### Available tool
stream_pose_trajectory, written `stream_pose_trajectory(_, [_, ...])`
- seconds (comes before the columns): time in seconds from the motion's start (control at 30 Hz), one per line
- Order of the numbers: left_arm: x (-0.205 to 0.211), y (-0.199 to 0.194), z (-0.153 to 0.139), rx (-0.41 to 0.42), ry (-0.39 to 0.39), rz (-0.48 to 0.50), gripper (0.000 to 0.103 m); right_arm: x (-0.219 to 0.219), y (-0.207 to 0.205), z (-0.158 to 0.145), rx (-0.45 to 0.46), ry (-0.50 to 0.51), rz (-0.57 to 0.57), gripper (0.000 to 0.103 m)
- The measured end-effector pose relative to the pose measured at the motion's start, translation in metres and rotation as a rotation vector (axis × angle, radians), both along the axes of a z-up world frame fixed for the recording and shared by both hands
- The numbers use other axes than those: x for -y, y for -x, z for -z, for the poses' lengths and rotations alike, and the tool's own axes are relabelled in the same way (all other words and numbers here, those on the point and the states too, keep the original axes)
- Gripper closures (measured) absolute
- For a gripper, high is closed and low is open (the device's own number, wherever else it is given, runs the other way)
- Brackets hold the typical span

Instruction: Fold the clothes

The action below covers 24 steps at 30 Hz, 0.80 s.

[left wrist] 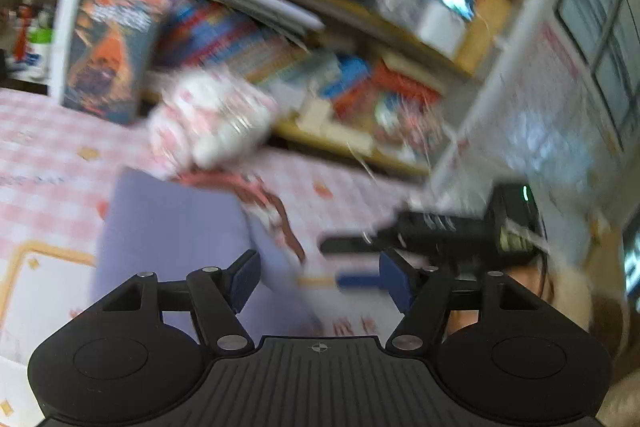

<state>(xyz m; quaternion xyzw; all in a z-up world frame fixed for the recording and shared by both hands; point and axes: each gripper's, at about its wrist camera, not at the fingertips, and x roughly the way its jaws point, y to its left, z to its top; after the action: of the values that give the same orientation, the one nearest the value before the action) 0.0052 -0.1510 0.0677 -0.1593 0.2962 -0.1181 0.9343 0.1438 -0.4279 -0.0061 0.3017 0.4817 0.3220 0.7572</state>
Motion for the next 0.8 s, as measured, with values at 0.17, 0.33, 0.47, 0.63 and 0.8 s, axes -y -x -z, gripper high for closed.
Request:
stream_pose_trajectory(0.17, [-0.024,-0.019,0.036,-0.106,-0.121,-0.101,0.057,-0.033,0.001,0.009,-0.087,-0.045,-0.078,0.024])
stream_pose_trajectory(0.33, [-0.009,-0.023,0.063,-0.165,-0.17,0.03,0.063,-0.08,0.001,0.017,-0.076,0.085,-0.106,0.034])
stream_pose_trajectory(0.47, [-0.012,-0.026,0.067,-0.165,-0.126,0.066,0.063,-0.111,0.032,-0.016,0.302,0.261,-0.224,0.089])
stream_pose_trajectory(0.63, [-0.009,-0.027,0.08,-0.206,-0.108,0.105,0.059,-0.107,0.04,0.002,0.336,0.382,-0.185,0.087])
stream_pose_trajectory(0.8, [-0.016,-0.025,0.067,-0.193,-0.104,0.114,0.058,-0.089,0.023,0.014,0.194,0.329,-0.092,0.076])
